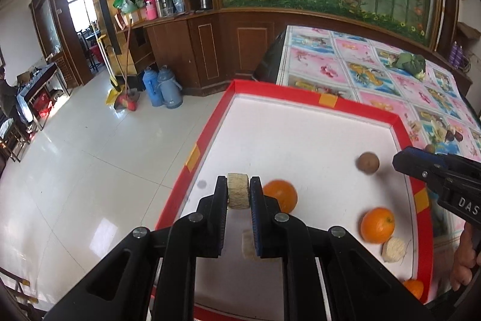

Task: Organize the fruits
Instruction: 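Carry the bread cube into the tray and release with the left tool while the right tool drops the date, then move both open tools back to the fruit pile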

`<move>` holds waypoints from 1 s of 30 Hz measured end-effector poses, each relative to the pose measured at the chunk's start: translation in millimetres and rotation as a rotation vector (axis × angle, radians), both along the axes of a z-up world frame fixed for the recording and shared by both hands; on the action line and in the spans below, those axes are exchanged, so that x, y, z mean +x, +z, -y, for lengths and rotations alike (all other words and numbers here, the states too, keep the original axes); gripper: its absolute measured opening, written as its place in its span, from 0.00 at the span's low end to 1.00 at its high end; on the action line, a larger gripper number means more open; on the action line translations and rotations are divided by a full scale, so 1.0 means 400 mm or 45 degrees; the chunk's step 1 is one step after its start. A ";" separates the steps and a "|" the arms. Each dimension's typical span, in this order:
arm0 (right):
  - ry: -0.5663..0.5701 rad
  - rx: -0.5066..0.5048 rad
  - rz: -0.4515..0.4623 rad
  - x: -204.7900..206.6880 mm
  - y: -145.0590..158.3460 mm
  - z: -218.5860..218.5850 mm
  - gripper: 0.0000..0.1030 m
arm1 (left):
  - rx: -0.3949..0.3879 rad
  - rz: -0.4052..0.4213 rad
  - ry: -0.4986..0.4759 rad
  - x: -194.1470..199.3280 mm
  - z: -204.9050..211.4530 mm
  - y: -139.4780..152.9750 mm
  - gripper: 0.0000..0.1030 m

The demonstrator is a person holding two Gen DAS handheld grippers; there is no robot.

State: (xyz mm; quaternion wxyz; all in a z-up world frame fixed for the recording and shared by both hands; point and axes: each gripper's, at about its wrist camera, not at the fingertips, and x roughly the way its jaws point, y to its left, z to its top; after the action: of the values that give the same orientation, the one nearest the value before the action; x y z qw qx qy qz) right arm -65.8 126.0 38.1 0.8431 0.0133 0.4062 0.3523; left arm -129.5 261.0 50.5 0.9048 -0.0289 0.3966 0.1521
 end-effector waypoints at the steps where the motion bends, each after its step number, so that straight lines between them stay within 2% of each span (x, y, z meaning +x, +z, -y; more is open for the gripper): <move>1: -0.004 -0.011 -0.016 0.004 -0.011 0.001 0.29 | -0.012 -0.006 -0.005 -0.001 0.002 -0.008 0.13; 4: -0.017 -0.039 -0.053 0.012 -0.037 0.002 0.29 | -0.025 -0.015 -0.042 0.000 0.020 -0.019 0.13; 7: -0.005 -0.056 -0.076 0.013 -0.048 -0.005 0.29 | 0.002 -0.003 -0.091 -0.006 0.049 -0.013 0.13; 14: 0.010 -0.068 -0.073 0.015 -0.051 -0.009 0.29 | 0.053 -0.029 -0.146 -0.013 0.095 -0.020 0.15; 15: 0.017 -0.057 -0.082 0.016 -0.051 -0.005 0.30 | 0.054 -0.035 -0.143 -0.013 0.095 -0.021 0.17; 17: 0.026 -0.022 -0.096 0.018 -0.047 0.004 0.41 | 0.057 -0.048 -0.126 -0.011 0.095 -0.022 0.39; 18: 0.019 0.001 -0.097 0.018 -0.043 0.012 0.44 | 0.065 -0.048 -0.119 -0.013 0.095 -0.020 0.41; 24: -0.042 0.135 -0.050 0.029 -0.010 0.091 0.46 | 0.086 -0.051 -0.103 -0.014 0.104 -0.006 0.46; 30: -0.181 0.178 -0.034 0.070 -0.005 0.227 0.46 | 0.112 -0.057 -0.132 0.004 0.154 0.011 0.54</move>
State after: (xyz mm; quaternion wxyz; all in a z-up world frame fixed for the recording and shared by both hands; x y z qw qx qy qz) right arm -37.7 35.1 36.0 0.8574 0.1056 0.3897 0.3190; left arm -128.0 199.3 54.8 0.9028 0.0350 0.4106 0.1229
